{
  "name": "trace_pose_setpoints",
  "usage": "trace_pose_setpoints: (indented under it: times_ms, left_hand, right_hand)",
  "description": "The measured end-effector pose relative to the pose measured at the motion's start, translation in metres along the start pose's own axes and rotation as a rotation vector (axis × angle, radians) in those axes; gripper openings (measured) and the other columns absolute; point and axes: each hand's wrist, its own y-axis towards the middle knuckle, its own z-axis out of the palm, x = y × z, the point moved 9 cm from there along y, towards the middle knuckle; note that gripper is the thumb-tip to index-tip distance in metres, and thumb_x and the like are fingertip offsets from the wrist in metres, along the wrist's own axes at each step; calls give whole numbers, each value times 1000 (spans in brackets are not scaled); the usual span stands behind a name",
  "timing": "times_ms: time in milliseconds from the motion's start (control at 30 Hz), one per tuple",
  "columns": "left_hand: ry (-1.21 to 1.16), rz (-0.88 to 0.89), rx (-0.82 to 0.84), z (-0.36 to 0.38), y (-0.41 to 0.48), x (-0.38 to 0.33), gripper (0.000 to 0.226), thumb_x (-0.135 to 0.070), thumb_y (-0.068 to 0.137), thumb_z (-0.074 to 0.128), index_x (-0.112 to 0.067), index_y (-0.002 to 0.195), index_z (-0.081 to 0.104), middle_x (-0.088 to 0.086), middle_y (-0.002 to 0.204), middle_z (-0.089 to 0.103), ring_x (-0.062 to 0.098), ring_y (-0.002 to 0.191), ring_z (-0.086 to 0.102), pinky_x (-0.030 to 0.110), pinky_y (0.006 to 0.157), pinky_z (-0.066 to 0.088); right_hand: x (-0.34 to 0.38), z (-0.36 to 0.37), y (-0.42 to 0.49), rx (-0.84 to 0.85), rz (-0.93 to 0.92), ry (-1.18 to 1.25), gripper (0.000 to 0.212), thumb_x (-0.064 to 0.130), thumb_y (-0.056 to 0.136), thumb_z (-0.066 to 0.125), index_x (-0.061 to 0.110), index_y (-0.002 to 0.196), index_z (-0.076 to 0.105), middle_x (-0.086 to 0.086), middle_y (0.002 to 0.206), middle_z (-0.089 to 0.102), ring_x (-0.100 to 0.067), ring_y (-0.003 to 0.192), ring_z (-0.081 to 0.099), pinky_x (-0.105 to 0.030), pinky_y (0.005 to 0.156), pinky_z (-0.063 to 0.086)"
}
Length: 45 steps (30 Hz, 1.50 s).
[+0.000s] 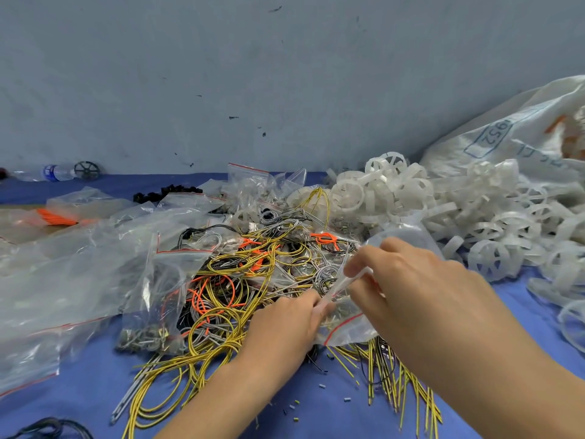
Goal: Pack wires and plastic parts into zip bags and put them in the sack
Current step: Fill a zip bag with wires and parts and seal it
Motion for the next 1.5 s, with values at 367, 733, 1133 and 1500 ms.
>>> trace_pose_setpoints:
  times_ms: [367, 733, 1133, 1500]
  left_hand:
    - [-79, 147, 141, 2, 0, -14, 20, -60, 93, 42, -41, 97, 34, -8, 63, 48, 6, 56, 45, 32, 50, 32]
    - [123, -185, -55, -54, -6, 89, 19, -48, 98, 44, -35, 99, 58, -15, 88, 65, 7, 79, 61, 35, 74, 54]
    - [307, -92, -66, -36, -14, 74, 22, -50, 97, 44, -31, 107, 41, -12, 103, 52, 12, 87, 60, 30, 63, 50]
    - [453, -141, -82, -34, -15, 73, 17, -38, 100, 40, -23, 104, 48, -6, 103, 47, 14, 86, 60, 28, 58, 41]
  right_hand:
    - [-8, 49, 14, 107, 11, -47, 14, 34, 96, 39, 26, 89, 48, 4, 90, 43, -26, 92, 61, -32, 50, 20]
    - [-13, 89, 16, 149, -8, 65, 27, 36, 94, 33, 19, 83, 51, 2, 87, 51, -27, 83, 57, -34, 60, 36]
    - [-1, 82, 14, 116, -68, 88, 35, 48, 97, 28, 30, 119, 51, 9, 105, 60, -23, 96, 61, -34, 71, 46]
    - [-1, 79, 16, 109, -80, 103, 40, 56, 99, 26, 30, 117, 50, 8, 103, 59, -22, 97, 61, -34, 72, 47]
